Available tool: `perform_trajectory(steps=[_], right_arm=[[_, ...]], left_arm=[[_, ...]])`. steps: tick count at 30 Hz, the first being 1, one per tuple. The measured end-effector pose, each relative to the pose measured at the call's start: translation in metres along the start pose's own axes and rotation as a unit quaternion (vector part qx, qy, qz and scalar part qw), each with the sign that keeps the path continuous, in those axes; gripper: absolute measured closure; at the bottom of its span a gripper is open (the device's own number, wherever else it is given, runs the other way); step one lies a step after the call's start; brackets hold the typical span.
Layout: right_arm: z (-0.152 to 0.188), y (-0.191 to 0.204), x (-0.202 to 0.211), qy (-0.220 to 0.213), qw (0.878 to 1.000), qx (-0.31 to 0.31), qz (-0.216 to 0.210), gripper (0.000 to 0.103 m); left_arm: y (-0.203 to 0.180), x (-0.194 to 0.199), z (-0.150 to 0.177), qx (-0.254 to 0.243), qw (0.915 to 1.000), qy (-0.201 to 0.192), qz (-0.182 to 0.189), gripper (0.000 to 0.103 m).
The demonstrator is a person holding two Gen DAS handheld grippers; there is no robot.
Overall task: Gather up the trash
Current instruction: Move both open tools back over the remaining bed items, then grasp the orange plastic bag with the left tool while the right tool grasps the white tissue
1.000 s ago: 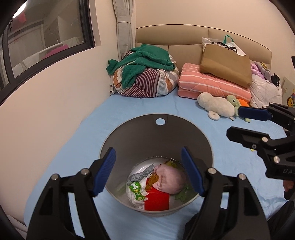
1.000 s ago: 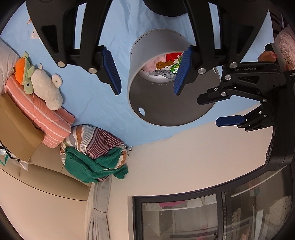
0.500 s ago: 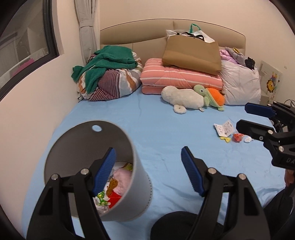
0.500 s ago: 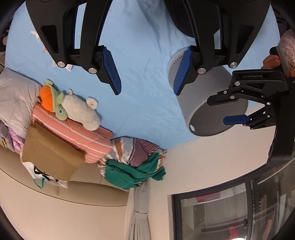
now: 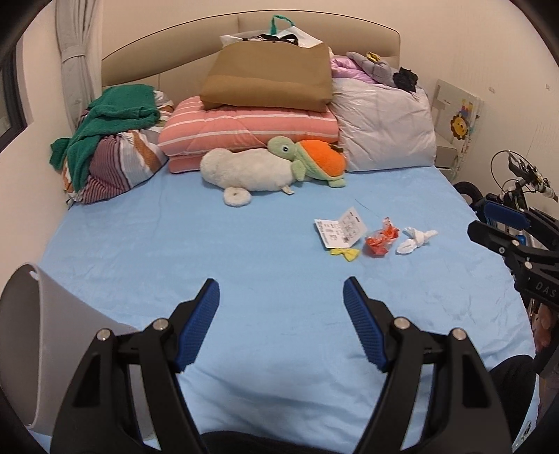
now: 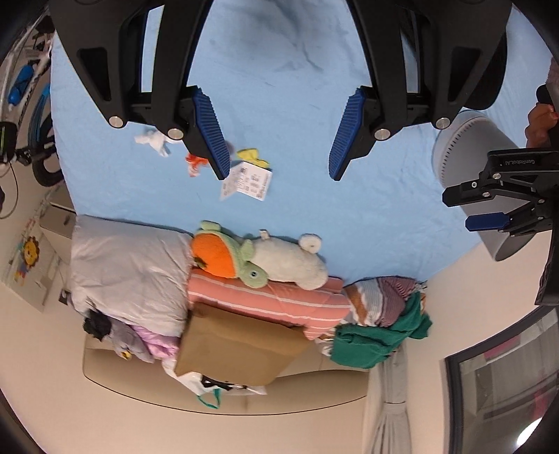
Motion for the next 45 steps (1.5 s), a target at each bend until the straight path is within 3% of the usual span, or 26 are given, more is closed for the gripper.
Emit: perform_trajectory(steps=[13, 22, 28, 45], right_arm=[[0.091, -0.126, -0.049, 0.064, 0.994, -0.065, 0.06, 0.046], [0.138, -0.182, -0.119, 0.101, 0.988, -0.096, 0.063, 0.046], [0.158, -0.203, -0.163, 0.118, 0.985, -0.112, 0.056, 0.046], [0.178, -0.209, -0.23, 0.149, 0.982, -0.106, 0.04, 0.046]], left_arm=[[-0.124, -0.111, 0.019, -0.061, 0.9953, 0.065, 0.036, 0.03], [-0.168, -0.202, 0.031, -0.08, 0.9892, 0.119, 0.027, 0.03], [-0.18, -0.249, 0.035, -0.081, 0.9871, 0.135, 0.026, 0.03], [-0.202, -0.325, 0.03, -0.091, 0.9898, 0.106, 0.029, 0.03]])
Point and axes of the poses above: each gripper's, at about its wrist camera, not at the fingertips, and x roughly against the way its jaws point, y to its left, z to its underside, the point moved 1 cm from there along -x, roughly the way its jaws point, and after that the axes turned 15 degrees about x, right-handed, at the moved point
